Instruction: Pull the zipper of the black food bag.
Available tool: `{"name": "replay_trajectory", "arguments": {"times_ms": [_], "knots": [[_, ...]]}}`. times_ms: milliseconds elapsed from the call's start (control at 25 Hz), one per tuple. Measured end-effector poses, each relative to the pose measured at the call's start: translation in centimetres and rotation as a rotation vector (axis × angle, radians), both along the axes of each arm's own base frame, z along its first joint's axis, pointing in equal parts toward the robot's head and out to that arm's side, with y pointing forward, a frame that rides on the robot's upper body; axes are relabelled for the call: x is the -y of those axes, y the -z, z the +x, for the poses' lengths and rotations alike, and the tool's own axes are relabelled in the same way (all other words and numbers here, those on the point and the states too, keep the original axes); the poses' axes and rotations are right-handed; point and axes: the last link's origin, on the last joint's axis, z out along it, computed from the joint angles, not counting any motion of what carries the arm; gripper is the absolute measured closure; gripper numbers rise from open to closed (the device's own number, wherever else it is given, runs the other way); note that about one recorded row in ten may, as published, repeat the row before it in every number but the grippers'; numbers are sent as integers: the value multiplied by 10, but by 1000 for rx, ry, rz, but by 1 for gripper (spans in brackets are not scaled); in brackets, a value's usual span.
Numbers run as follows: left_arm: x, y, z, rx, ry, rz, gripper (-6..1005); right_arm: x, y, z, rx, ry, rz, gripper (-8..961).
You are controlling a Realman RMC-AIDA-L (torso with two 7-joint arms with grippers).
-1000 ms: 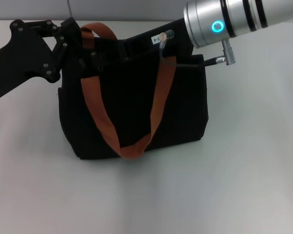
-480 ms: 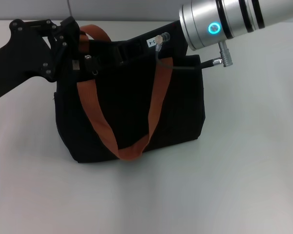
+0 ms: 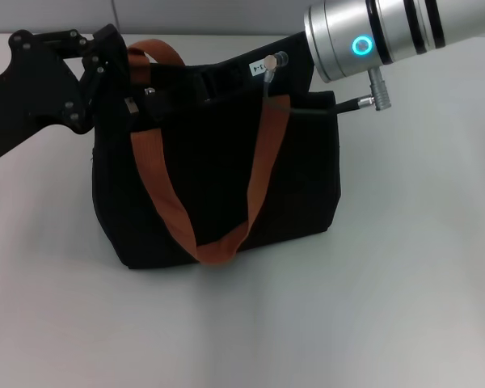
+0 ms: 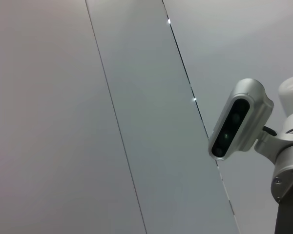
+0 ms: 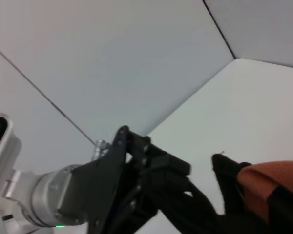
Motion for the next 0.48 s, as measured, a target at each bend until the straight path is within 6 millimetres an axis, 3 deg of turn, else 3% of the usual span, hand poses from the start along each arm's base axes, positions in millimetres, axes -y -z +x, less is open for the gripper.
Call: {"name": "replay_trajectory", "arguments": {"times_ms": [480], "knots": [[4, 0, -2, 6, 2, -3, 928, -4, 3, -5, 27, -22, 27, 750]]}}
